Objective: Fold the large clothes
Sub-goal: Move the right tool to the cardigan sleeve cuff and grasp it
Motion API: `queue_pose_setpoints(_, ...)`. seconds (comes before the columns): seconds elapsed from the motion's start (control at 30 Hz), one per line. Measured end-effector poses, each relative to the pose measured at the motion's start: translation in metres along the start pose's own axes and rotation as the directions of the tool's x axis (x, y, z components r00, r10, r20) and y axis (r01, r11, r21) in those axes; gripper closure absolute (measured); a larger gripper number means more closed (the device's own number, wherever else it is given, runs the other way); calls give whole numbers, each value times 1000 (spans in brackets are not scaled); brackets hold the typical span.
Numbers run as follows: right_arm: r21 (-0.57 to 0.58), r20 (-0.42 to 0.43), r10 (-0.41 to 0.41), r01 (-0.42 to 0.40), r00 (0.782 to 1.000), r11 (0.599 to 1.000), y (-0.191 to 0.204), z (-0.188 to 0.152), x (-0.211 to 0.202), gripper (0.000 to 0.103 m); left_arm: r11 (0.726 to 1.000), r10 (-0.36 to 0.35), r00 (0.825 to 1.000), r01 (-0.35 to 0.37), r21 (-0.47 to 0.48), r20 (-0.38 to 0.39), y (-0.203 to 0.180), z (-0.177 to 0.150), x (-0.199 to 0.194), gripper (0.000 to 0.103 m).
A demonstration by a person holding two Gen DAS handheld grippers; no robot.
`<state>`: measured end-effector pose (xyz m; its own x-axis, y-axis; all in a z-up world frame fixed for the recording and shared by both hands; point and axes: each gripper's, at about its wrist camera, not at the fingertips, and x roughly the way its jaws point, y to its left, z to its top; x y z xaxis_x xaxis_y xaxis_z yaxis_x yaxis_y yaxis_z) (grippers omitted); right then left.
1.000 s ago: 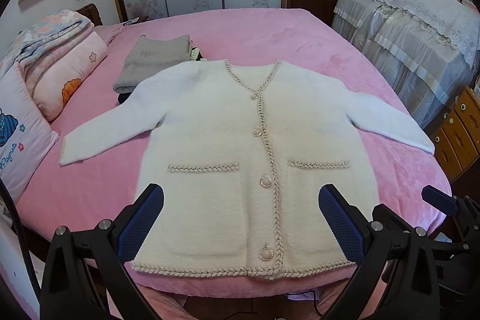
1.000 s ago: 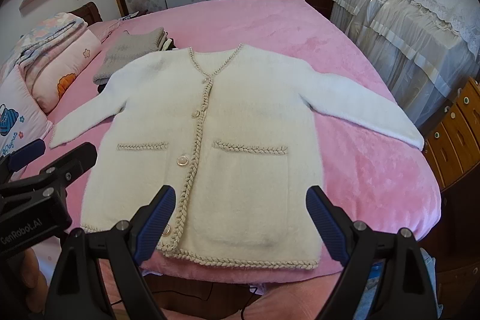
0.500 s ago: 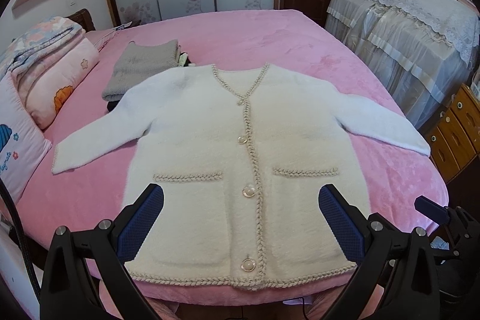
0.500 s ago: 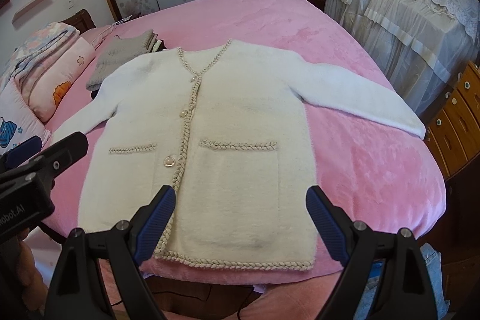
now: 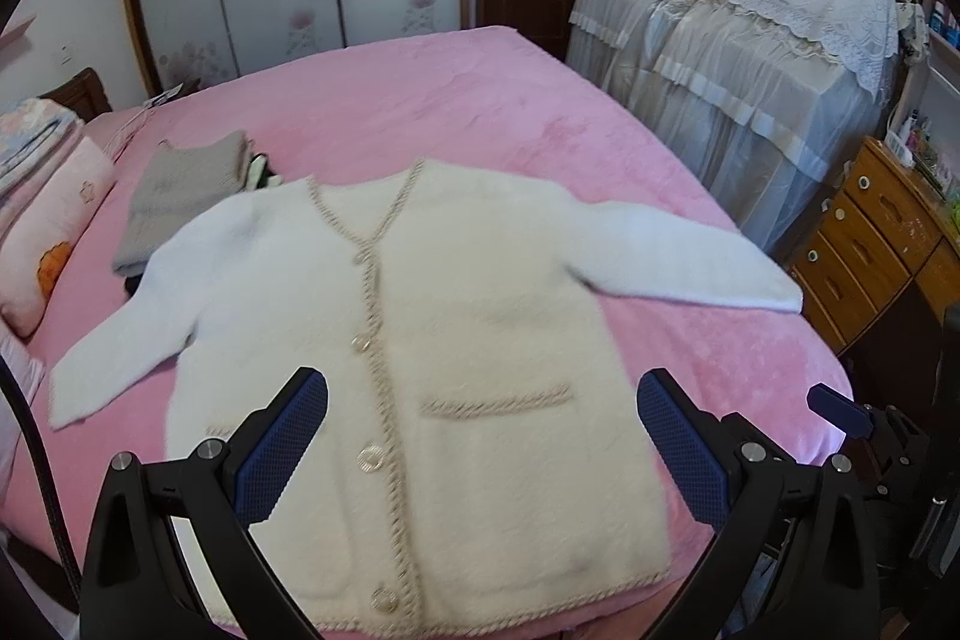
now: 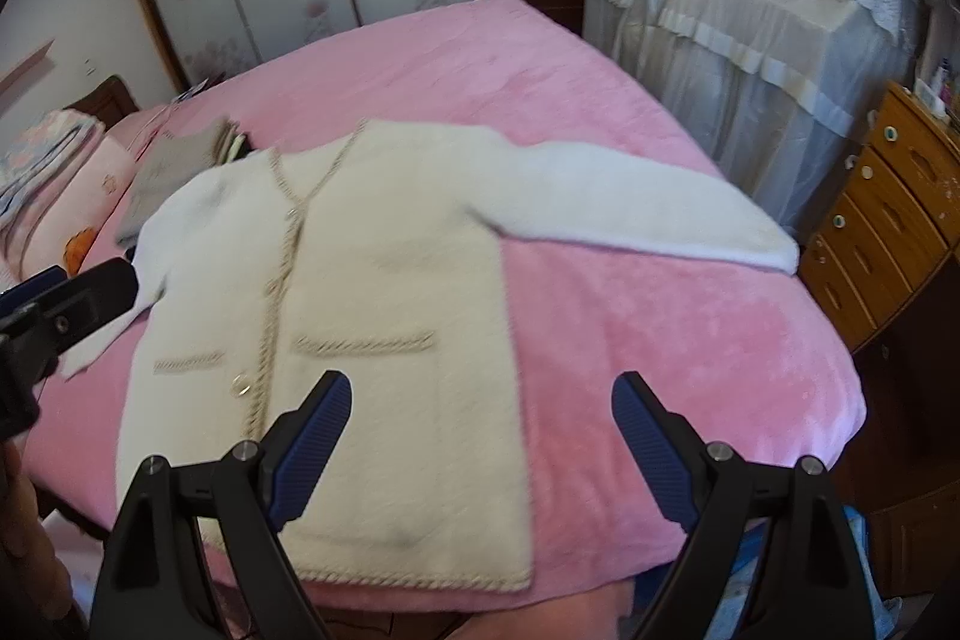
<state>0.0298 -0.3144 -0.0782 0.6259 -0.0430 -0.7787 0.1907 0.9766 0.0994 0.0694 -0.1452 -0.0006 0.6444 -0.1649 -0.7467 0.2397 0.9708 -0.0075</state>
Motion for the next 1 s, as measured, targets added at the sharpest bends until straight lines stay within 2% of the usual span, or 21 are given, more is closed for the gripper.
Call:
queue_pose_setpoints(0.1, 46, 44, -35, 33, 998, 998, -30, 12, 7, 14, 999, -28, 999, 28, 23, 17, -22, 15, 14, 1)
queue_pose_setpoints(0.2, 105, 64, -57, 50, 996, 993, -64, 25, 19, 14, 991, -128, 991, 126, 51, 37, -45, 28, 29, 1)
queue_pose_setpoints(0.3, 166, 85, -94, 79, 992, 983, -101, 35, 35, 14, 982, -172, 985, 171, 83, 11, -72, 37, 52, 1)
queue_pose_setpoints(0.47, 277, 93, -106, 77, 990, 958, -161, 44, 70, 14, 962, -243, 970, 245, 123, -27, -111, 45, 99, 1)
queue_pose_setpoints(0.57, 351, 81, -95, 61, 992, 934, -190, 46, 91, 14, 970, -199, 979, 201, 139, -32, -128, 46, 130, 1)
queue_pose_setpoints(0.7, 424, 7, -73, 63, 997, 904, -222, 49, 129, 16, 977, -137, 989, 143, 155, -50, -148, 47, 167, 1)
queue_pose_setpoints(0.8, 496, -67, -11, 43, 998, 867, -248, 46, 162, 23, 977, -140, 984, 155, 144, -108, -155, 49, 194, 1)
queue_pose_setpoints(0.87, 574, -101, 54, 14, 993, 819, -267, 39, 183, 29, 977, -150, 979, 169, 131, -139, -158, 49, 209, 1)
queue_pose_setpoints(0.93, 631, -105, 86, -1, 991, 776, -281, 33, 198, 32, 973, -170, 972, 191, 128, -161, -161, 47, 219, 1)
queue_pose_setpoints(1.0, 650, -88, 87, -9, 992, 760, -287, 33, 205, 32, 973, -170, 969, 194, 125, -177, -160, 45, 226, 1)
